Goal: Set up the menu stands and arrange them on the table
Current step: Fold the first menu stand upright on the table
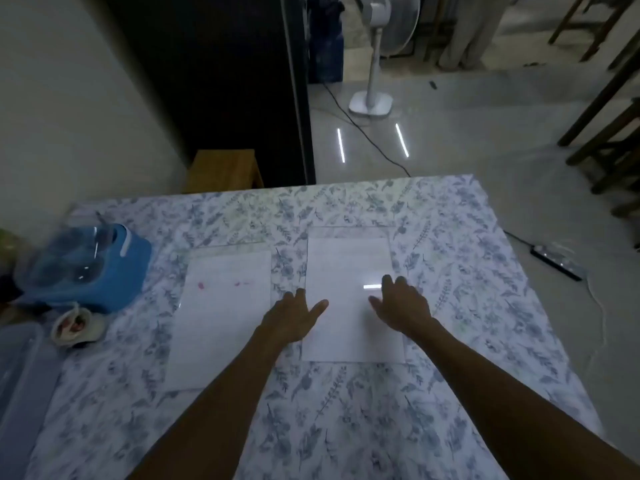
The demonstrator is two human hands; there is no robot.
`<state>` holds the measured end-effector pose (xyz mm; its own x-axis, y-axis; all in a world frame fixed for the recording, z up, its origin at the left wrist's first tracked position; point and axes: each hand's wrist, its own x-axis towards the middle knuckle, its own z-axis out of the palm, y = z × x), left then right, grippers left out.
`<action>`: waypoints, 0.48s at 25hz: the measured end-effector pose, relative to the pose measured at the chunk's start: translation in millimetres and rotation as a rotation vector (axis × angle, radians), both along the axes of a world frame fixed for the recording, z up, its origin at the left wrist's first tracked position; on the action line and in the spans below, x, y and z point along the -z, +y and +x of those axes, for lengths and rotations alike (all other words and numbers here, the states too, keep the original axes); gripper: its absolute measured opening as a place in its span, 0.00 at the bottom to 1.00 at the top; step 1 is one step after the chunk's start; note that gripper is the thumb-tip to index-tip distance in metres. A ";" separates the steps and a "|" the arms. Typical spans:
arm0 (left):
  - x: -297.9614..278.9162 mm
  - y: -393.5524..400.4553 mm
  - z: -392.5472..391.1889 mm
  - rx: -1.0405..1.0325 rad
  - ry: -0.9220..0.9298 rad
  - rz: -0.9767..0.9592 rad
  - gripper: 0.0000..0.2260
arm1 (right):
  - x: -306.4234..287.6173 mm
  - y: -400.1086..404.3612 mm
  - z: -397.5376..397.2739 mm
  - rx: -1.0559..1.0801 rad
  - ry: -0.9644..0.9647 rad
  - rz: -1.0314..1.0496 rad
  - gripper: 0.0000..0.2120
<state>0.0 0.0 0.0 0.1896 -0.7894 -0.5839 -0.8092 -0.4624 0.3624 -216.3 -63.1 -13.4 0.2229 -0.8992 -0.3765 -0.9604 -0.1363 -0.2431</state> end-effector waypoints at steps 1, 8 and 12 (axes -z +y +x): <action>8.6 0.3 -4.2 -0.012 0.001 0.027 0.40 | 6.5 0.6 -5.0 0.057 0.007 -0.017 0.25; 28.1 -3.9 -23.1 -0.164 0.061 0.012 0.42 | 35.7 6.8 -16.9 0.324 -0.145 0.083 0.24; 26.8 3.8 -23.9 -0.267 0.172 -0.018 0.44 | 28.3 9.1 -15.7 0.514 -0.238 0.169 0.26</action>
<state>-23.9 3.8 -26.8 0.2907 -0.7357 -0.6117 -0.5865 -0.6422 0.4935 -232.0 -54.0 -41.7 -0.1290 -0.8463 -0.5168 -0.8093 0.3911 -0.4383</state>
